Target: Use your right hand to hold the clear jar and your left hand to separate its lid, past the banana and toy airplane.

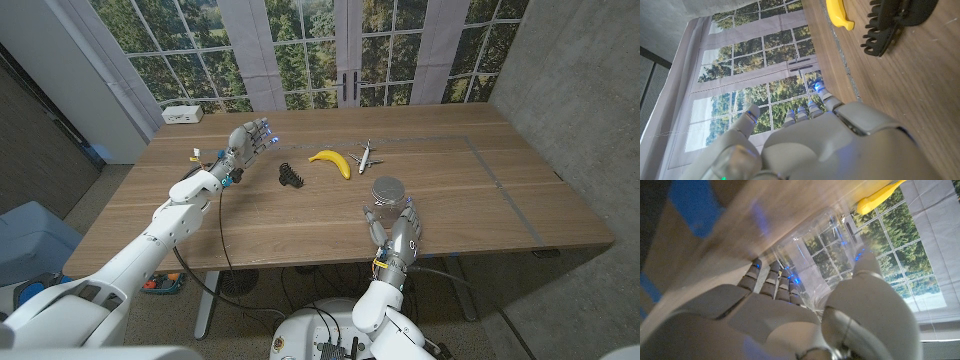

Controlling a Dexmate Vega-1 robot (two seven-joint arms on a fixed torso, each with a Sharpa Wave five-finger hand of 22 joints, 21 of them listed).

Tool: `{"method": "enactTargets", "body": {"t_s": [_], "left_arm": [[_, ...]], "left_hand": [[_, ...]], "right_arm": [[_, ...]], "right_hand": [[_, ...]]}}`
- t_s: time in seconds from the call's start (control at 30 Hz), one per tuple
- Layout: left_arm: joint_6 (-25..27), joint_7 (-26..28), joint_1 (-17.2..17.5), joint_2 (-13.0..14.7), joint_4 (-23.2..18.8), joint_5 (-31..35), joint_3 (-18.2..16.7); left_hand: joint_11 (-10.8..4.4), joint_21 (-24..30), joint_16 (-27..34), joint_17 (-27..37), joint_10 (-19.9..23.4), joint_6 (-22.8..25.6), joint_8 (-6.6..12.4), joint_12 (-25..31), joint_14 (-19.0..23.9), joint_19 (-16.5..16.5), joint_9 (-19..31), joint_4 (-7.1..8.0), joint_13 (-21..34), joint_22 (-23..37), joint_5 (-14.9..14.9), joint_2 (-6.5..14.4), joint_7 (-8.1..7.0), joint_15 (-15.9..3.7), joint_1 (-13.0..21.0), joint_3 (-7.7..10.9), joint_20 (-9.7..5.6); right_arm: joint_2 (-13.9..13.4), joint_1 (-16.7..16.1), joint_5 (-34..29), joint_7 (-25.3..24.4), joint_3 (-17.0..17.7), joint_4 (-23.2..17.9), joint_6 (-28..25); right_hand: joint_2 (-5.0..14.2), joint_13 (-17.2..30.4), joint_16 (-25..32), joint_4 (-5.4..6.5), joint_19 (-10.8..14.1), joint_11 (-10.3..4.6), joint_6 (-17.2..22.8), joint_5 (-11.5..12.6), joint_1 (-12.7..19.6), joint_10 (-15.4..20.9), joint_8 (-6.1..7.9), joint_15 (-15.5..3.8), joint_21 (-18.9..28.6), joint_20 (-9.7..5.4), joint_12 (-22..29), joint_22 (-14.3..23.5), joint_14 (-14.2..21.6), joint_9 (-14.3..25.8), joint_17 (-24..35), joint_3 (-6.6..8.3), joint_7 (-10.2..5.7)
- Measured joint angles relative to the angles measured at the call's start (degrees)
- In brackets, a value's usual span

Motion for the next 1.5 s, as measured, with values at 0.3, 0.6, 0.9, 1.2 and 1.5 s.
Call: {"method": "enactTargets", "body": {"t_s": [0.3,0.6,0.9,1.2,1.5], "left_arm": [[0.49,-0.2,0.17,-0.13,-0.22,-0.7,-0.24],[0.91,-0.2,0.38,-0.07,-0.7,-1.01,-0.45],[0.99,-0.62,0.11,0.05,-0.8,-1.01,-0.45],[0.83,-0.72,-0.04,0.28,-1.16,-0.59,-0.38],[0.48,-0.07,0.3,0.97,-2.25,0.2,-0.33]], "left_hand": [[0.31,-0.44,0.0,0.0,0.31,-0.09,0.0,0.0,0.3,0.0,0.0,-0.16,0.0,0.0,0.0,0.0,0.09,-0.3,0.0,-0.17,0.0],[0.53,-0.44,0.0,0.0,0.09,-0.09,0.0,0.0,0.61,0.41,0.0,-0.2,-0.01,0.0,0.0,0.0,0.09,0.0,0.0,-0.13,0.41],[0.93,-0.44,0.0,-0.21,0.31,-0.07,0.23,0.45,0.95,0.72,0.0,-1.06,-0.01,0.0,0.0,0.0,0.07,-0.09,0.0,-0.16,0.1],[1.12,-0.9,0.0,-0.29,1.55,1.17,0.45,0.45,2.89,2.39,-0.01,-4.05,-0.02,0.0,-0.73,0.11,-1.15,0.64,0.88,0.08,1.16],[1.23,-1.33,0.66,-0.29,3.7,2.44,0.44,0.84,6.08,5.18,-0.01,-9.37,-0.02,0.0,-2.27,0.34,-1.11,2.4,3.92,0.94,3.12]], "right_arm": [[10.03,0.09,-9.75,-0.36,9.05,11.09,14.83],[15.78,1.5,-16.15,-0.41,15.77,19.13,28.4],[17.32,1.5,-19.63,-0.4,18.9,20.93,34.68],[17.77,0.76,-24.19,-0.45,21.24,19.25,37.06],[16.36,0.02,-27.97,-0.49,22.01,16.03,36.64]], "right_hand": [[-1.69,7.97,13.05,-0.82,10.55,-2.38,17.22,-7.59,6.26,13.76,13.35,-1.47,2.51,-4.15,16.48,0.65,16.74,5.21,12.64,1.78,-2.19],[-2.16,7.94,17.95,-0.82,14.69,6.24,22.95,-11.03,6.7,22.37,19.47,3.08,5.59,-6.85,20.81,1.64,21.82,4.46,19.52,1.77,3.15],[-2.16,7.94,17.21,-0.82,14.76,8.79,25.42,-10.6,6.7,24.93,19.47,2.61,6.22,-7.79,21.58,1.85,23.1,2.5,21.47,1.77,5.63],[-2.16,7.94,16.55,-0.82,14.36,9.3,25.81,-10.6,6.7,25.43,19.48,2.72,6.44,-8.18,21.58,1.85,23.21,1.7,21.46,1.77,6.02],[-2.16,7.94,16.33,-0.82,14.8,9.64,26.33,-10.2,6.7,25.78,19.48,3.16,7.23,-8.59,21.58,1.84,23.81,0.82,22.09,1.77,6.53]]}}
